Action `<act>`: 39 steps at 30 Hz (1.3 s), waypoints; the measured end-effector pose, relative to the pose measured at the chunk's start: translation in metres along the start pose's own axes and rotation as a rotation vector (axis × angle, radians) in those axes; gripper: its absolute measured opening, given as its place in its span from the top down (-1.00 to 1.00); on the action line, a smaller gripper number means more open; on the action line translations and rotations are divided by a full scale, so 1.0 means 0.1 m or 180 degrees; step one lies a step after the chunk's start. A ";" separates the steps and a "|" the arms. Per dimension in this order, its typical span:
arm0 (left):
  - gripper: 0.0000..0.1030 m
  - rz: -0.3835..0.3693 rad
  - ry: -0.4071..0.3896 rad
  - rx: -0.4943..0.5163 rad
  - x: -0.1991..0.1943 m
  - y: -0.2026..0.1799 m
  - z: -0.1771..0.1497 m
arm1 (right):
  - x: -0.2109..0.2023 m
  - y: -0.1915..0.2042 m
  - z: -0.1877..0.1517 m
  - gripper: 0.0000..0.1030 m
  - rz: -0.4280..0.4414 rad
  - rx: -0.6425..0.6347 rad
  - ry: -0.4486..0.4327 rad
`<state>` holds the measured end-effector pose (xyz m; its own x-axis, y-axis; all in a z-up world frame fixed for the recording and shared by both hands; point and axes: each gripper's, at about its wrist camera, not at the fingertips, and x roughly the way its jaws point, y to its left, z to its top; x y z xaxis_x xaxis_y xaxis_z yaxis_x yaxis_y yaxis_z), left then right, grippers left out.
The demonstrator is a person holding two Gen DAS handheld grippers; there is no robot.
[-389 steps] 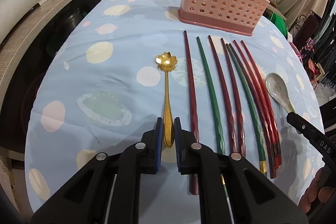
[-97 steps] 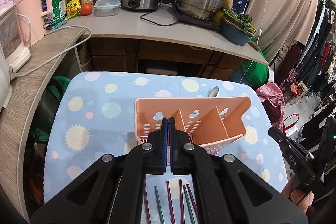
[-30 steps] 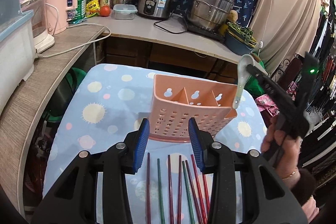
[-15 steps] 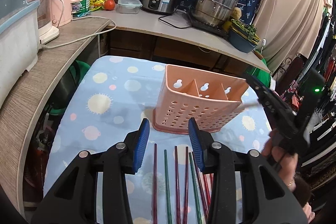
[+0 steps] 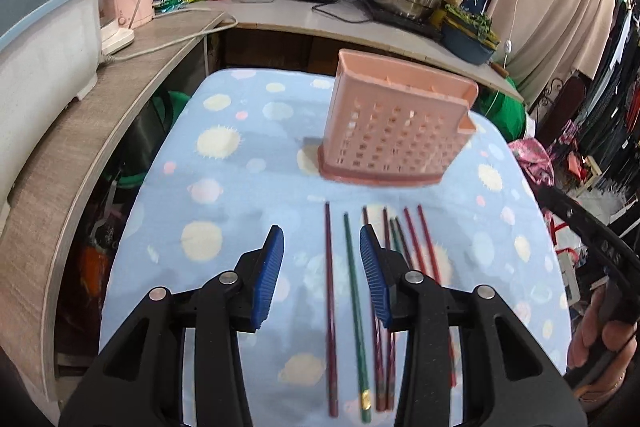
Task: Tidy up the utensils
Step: 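Close the right tool on a red chopstick while the left tool approaches the chopsticks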
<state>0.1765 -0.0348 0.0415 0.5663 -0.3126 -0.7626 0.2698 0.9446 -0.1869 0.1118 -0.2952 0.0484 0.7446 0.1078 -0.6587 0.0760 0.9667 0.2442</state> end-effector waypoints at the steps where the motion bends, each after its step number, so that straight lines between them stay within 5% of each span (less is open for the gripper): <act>1: 0.25 0.0019 0.0050 0.0003 0.00 0.02 -0.09 | -0.01 0.02 -0.11 0.58 -0.0001 0.0012 0.0077; 7: 0.25 0.0085 0.0312 0.0015 0.01 0.10 -0.59 | -0.03 0.13 -0.86 0.58 0.0012 0.0135 0.0502; 14: 0.25 0.0143 0.0478 0.0025 0.06 0.11 -0.99 | 0.06 0.16 -1.30 0.58 -0.0003 0.0250 0.0735; 39: 0.25 0.0219 0.0554 0.0173 0.08 -0.02 -1.19 | 0.19 0.14 -1.47 0.65 -0.0083 0.0271 0.0838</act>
<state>0.0877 -0.0276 -0.0381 0.4428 -0.2210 -0.8689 0.2793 0.9549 -0.1005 0.0292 -0.2452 -0.0655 0.5446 0.1506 -0.8251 0.1566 0.9482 0.2765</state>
